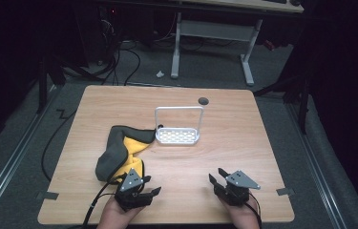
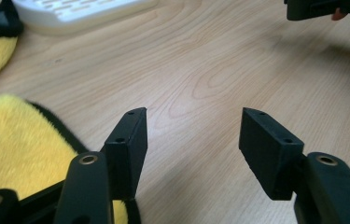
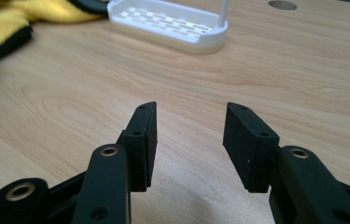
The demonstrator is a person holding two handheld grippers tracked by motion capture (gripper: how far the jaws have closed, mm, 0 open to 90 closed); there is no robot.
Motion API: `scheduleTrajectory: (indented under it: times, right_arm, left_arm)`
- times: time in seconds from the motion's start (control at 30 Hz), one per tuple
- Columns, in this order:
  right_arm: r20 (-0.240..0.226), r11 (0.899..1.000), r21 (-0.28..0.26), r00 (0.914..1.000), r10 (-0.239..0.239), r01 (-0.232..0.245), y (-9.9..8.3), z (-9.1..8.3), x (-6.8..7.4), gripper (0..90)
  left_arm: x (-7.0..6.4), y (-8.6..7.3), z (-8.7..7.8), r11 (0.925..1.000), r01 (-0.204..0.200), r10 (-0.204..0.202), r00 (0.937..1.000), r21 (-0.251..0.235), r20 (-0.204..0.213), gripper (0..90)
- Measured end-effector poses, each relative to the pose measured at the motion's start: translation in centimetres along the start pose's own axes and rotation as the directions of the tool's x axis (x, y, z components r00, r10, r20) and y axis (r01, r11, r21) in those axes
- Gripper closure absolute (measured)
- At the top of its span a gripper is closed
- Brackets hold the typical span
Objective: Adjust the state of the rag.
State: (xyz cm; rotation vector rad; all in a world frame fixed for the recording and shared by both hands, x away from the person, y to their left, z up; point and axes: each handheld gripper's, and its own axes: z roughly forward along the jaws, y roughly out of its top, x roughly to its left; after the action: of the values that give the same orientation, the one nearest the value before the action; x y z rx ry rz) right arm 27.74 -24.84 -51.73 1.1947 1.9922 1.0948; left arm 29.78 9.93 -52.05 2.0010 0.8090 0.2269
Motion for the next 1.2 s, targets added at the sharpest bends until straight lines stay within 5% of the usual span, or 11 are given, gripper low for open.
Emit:
scheduleTrajectory:
  times: [0.07,0.37,0.67,0.83,0.93,1.2]
  right_arm:
    - [0.003,0.999,0.005,0.9995,-0.032,0.032,-0.2,0.1,0.1,56.0]
    - [-0.001,1.0,-0.004,0.9999,0.013,-0.013,-0.4,-0.4,-0.4,56.0]
    - [0.004,1.0,0.007,1.0,-0.001,0.001,-0.5,0.0,-0.3,56.3]
    - [0.003,1.0,0.017,1.0,0.0,0.0,-0.5,0.0,-0.2,56.8]
    - [0.006,1.0,0.019,1.0,0.006,-0.006,-0.5,0.0,-0.4,56.8]
    - [0.004,1.0,0.025,0.9999,0.013,-0.013,-0.5,0.2,-0.6,55.8]
  left_arm:
    - [0.2,-0.1,-0.1,1.0,0.007,-0.007,1.0,0.001,-0.005,42.2]
    - [1.2,0.0,-1.1,0.9989,0.041,-0.041,0.9991,-0.024,0.014,42.1]
    - [2.1,0.8,-2.9,0.9959,0.073,-0.071,0.9967,-0.054,0.04,41.7]
    - [3.2,2.0,-5.3,0.9914,0.073,-0.073,0.9973,-0.108,0.001,40.8]
    - [5.2,2.7,-7.4,0.9817,0.103,-0.111,0.9929,-0.16,-0.043,40.6]
    - [9.2,4.1,-8.0,0.9735,0.157,-0.177,0.9778,-0.166,-0.112,37.4]
